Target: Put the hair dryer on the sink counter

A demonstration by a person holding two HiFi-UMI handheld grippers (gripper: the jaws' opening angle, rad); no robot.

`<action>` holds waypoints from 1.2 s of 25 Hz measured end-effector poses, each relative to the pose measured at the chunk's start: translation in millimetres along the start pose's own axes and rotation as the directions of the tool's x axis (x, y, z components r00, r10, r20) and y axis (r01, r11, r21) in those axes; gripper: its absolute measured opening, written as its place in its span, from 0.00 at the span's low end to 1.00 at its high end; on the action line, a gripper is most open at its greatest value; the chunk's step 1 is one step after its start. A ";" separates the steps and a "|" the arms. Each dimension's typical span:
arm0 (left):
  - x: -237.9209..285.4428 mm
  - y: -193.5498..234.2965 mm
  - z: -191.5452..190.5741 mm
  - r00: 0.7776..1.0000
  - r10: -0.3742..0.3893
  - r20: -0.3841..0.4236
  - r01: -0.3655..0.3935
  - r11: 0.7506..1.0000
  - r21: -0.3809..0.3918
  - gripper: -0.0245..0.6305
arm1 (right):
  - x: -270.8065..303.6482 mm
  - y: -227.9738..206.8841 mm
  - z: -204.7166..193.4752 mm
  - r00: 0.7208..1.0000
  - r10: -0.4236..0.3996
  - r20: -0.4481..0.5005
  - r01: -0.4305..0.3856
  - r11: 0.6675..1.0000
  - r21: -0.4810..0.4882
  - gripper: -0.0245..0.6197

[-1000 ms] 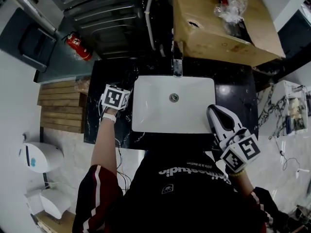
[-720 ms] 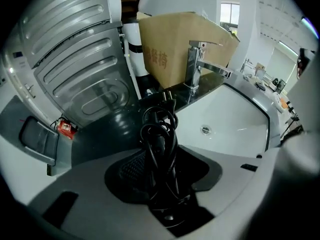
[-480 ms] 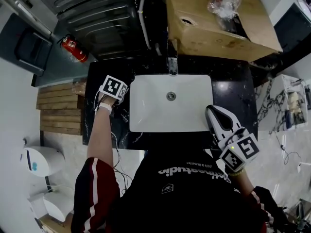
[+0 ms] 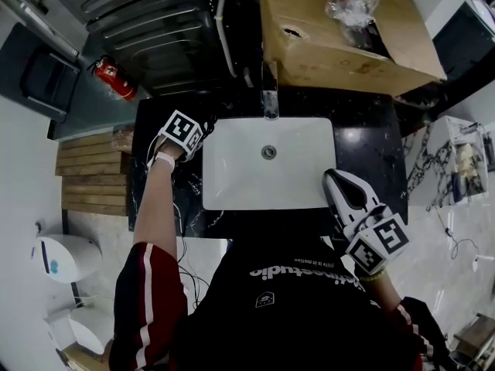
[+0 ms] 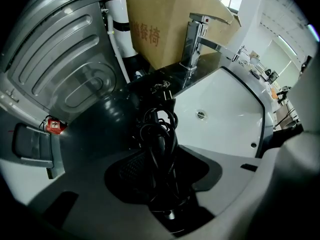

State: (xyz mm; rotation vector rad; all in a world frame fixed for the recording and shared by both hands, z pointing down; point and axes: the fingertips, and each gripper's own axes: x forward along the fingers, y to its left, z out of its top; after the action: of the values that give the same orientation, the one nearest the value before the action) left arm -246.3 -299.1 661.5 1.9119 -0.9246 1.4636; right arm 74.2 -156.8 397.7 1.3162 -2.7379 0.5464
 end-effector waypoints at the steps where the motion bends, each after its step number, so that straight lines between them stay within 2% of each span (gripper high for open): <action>1: 1.4 -0.3 -0.2 1.000 -0.002 -0.010 0.002 1.000 0.001 0.33 | -0.1 1.4 1.7 1.000 0.005 0.011 -0.005 1.000 0.011 0.10; 10: 3.7 -0.3 0.6 1.000 0.019 -0.024 -0.019 1.000 0.009 0.34 | -9.6 -8.3 -4.3 1.000 -0.028 -0.006 0.028 1.000 -0.004 0.10; 17: -5.2 2.2 -0.4 0.993 0.100 0.070 -0.102 0.994 0.029 0.39 | -9.9 -8.3 -3.3 1.000 -0.021 -0.002 0.021 1.000 -0.010 0.10; 24: -28.2 6.6 -1.1 0.981 0.127 0.146 -0.132 0.991 0.027 0.43 | -1.1 -2.4 -2.4 1.000 0.009 -0.013 -0.009 1.000 -0.013 0.10; 30: -61.9 7.7 -8.4 0.953 0.167 0.253 -0.172 0.985 -0.004 0.43 | 6.2 -0.4 -2.4 0.999 0.031 -0.017 -0.031 0.999 -0.019 0.10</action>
State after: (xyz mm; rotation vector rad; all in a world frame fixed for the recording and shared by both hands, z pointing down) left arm -267.8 -285.7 603.9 2.1110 -1.2217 1.3445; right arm 70.3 -160.9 401.2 1.2610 -2.7477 0.5296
